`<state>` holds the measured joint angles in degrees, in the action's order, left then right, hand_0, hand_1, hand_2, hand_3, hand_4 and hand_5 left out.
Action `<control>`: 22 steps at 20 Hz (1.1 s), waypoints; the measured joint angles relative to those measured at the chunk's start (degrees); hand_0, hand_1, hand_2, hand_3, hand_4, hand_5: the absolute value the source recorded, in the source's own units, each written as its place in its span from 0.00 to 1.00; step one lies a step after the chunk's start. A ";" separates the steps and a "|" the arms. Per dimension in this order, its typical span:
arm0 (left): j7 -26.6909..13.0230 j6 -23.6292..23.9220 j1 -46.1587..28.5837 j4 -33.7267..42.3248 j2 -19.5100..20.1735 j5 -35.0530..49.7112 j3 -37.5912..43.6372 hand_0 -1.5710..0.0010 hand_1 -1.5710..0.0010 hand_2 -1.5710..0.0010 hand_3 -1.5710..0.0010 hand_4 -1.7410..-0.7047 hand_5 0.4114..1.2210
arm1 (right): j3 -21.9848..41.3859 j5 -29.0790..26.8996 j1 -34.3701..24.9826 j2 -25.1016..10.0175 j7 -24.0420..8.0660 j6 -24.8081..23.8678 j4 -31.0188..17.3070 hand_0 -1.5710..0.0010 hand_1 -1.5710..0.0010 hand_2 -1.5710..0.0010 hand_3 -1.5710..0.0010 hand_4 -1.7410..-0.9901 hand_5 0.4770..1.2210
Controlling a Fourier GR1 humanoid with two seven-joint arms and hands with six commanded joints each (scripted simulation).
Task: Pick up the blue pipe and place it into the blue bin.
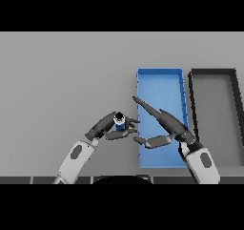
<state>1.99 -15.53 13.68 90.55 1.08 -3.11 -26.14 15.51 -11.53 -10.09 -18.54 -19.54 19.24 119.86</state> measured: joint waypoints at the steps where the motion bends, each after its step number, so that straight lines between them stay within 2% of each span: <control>1: 0.30 -0.26 -0.17 -0.01 -0.59 -0.18 -0.16 0.00 0.00 0.00 0.00 0.26 1.00 | 1.25 -0.24 -1.76 0.69 -0.92 0.28 -0.23 1.00 1.00 0.97 1.00 0.59 0.11; 4: 1.69 -1.74 0.04 -0.86 -0.06 -0.35 1.32 0.00 0.00 0.00 0.00 0.27 1.00 | 2.42 -3.24 -5.54 1.11 -3.81 1.79 -1.39 1.00 1.00 0.97 1.00 0.63 0.10; 7: 1.09 -2.84 -0.20 -1.69 -2.29 -0.58 0.90 0.00 0.00 0.00 0.00 0.26 1.00 | 4.74 -1.67 -10.91 3.17 -5.69 2.64 -4.66 1.00 0.99 0.96 1.00 0.68 0.09; 10: 1.43 -4.21 -1.04 -1.64 -1.75 -0.27 2.38 0.00 0.00 0.00 0.00 0.26 1.00 | 5.39 -2.08 -15.59 4.25 -7.11 3.33 -6.88 0.99 0.98 0.95 1.00 0.73 0.07; 11: 0.74 -3.87 -0.36 -1.43 -2.32 -0.79 2.71 0.00 0.00 0.00 0.00 0.26 1.00 | 6.05 -2.00 -16.76 5.14 -8.60 3.36 -8.01 0.98 0.98 0.95 1.00 0.74 0.06; 14: -0.08 -4.50 -1.05 0.08 -2.68 -1.94 2.61 0.00 0.00 0.00 0.00 0.27 1.00 | 6.40 -1.27 -20.03 6.35 -9.21 4.55 -11.77 0.96 0.93 0.89 0.97 0.72 0.03; 15: -0.79 -4.39 -1.45 -0.30 -2.90 -2.69 2.63 0.00 0.00 0.00 0.00 0.27 1.00 | 6.76 -1.43 -20.60 6.73 -9.21 5.08 -12.37 0.89 0.86 0.83 0.92 0.68 0.01; 16: -0.84 -4.88 -1.72 -0.60 -2.64 -2.92 3.04 0.00 0.00 0.00 0.00 0.22 1.00 | 6.97 -1.36 -21.37 7.04 -9.29 5.62 -13.32 0.79 0.77 0.76 0.85 0.62 0.01; 17: -0.34 -5.18 -1.62 -0.83 -3.12 -2.60 3.38 0.00 0.00 0.00 0.00 0.17 1.00 | 6.85 -1.64 -22.61 7.53 -9.30 5.85 -14.20 0.68 0.66 0.66 0.74 0.55 0.02; 18: -2.40 -5.01 -0.50 -1.59 -3.47 -2.55 3.97 0.00 0.00 0.00 0.00 0.14 1.00 | 6.59 -1.75 -22.96 7.75 -8.70 6.11 -14.99 0.55 0.55 0.53 0.62 0.45 0.03; 19: -2.60 -5.49 -1.08 -0.77 -3.06 -2.12 3.61 0.00 0.00 0.00 0.00 0.11 1.00 | 7.06 -2.03 -22.77 8.01 -7.49 6.56 -15.26 0.44 0.44 0.42 0.51 0.37 0.05; 22: -1.72 -4.99 -1.07 -1.35 -3.35 -1.76 3.54 0.00 0.00 0.00 0.03 0.06 1.00 | 7.73 -2.22 -22.90 9.64 -7.42 5.32 -16.02 0.23 0.23 0.22 0.35 0.21 0.23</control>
<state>0.26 -20.52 12.61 89.20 -2.27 -4.87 -22.60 23.25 -13.75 -33.00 -8.90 -26.96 24.56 103.84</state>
